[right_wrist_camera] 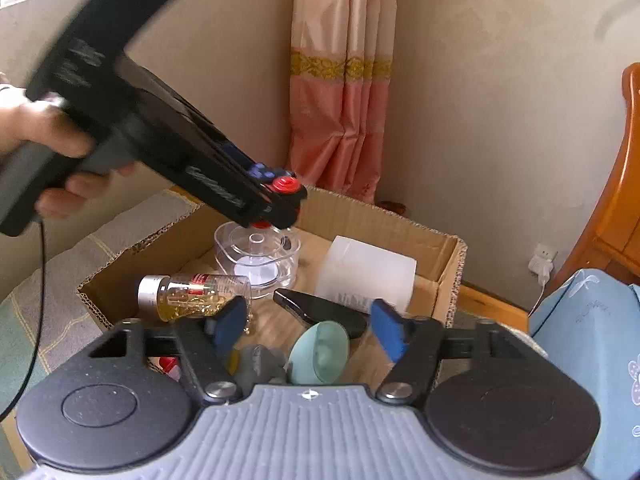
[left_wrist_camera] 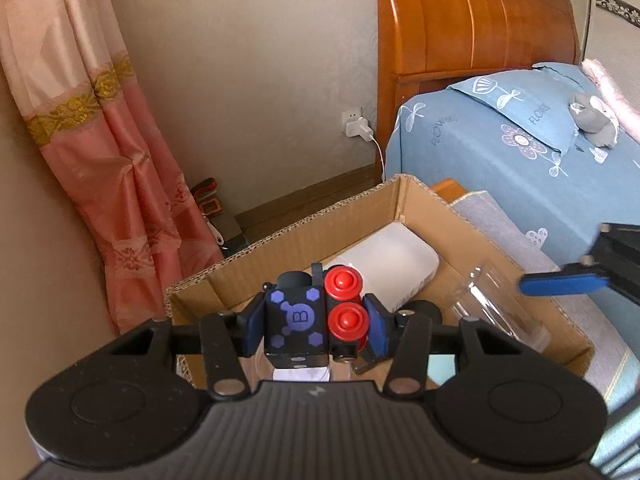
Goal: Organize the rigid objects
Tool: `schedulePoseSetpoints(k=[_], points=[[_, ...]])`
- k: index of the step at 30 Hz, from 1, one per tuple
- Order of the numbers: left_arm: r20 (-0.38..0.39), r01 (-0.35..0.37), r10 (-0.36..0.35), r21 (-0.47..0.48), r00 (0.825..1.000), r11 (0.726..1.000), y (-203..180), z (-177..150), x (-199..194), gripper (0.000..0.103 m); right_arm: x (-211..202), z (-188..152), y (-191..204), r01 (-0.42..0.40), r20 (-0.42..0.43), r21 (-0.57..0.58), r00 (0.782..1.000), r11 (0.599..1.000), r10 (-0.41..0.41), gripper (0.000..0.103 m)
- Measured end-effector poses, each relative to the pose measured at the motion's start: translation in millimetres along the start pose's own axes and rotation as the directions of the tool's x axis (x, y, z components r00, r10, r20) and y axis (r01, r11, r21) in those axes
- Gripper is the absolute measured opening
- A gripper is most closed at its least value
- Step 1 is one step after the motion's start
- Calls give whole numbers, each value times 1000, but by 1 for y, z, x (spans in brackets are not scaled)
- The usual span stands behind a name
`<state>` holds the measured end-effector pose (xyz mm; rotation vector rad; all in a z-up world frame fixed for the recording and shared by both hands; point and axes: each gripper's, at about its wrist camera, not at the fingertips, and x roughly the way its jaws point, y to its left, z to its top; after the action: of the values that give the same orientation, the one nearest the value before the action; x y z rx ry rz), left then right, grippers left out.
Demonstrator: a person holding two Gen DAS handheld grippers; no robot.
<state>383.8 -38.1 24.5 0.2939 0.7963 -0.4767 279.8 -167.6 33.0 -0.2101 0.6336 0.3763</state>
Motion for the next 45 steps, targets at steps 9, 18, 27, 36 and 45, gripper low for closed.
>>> schedulePoseSetpoints(k=[9,18,27,36,45], points=[[4,-53,53,-64,999,997,12,10,21,92,-20,-6,2,8,23,31,1000,999,-9,91],[84,-86,93,-78,992,993,9,-5,-23,100,-50,-10,14,17,53,28,998,999,-19,101],[139,-125,132,-61,981,990,-22,-55,-88,101,-73,-23,29,106,-33,120,994,987,-103,103],[106,-138,164,-213,981,967,-56,-130,-145,102,-99,-51,45,250,-160,250,963,935,-215,103],[35,-242,269,-339,963,909,-86,-166,-170,102,-122,-69,72,337,-222,269,933,902,-282,103]])
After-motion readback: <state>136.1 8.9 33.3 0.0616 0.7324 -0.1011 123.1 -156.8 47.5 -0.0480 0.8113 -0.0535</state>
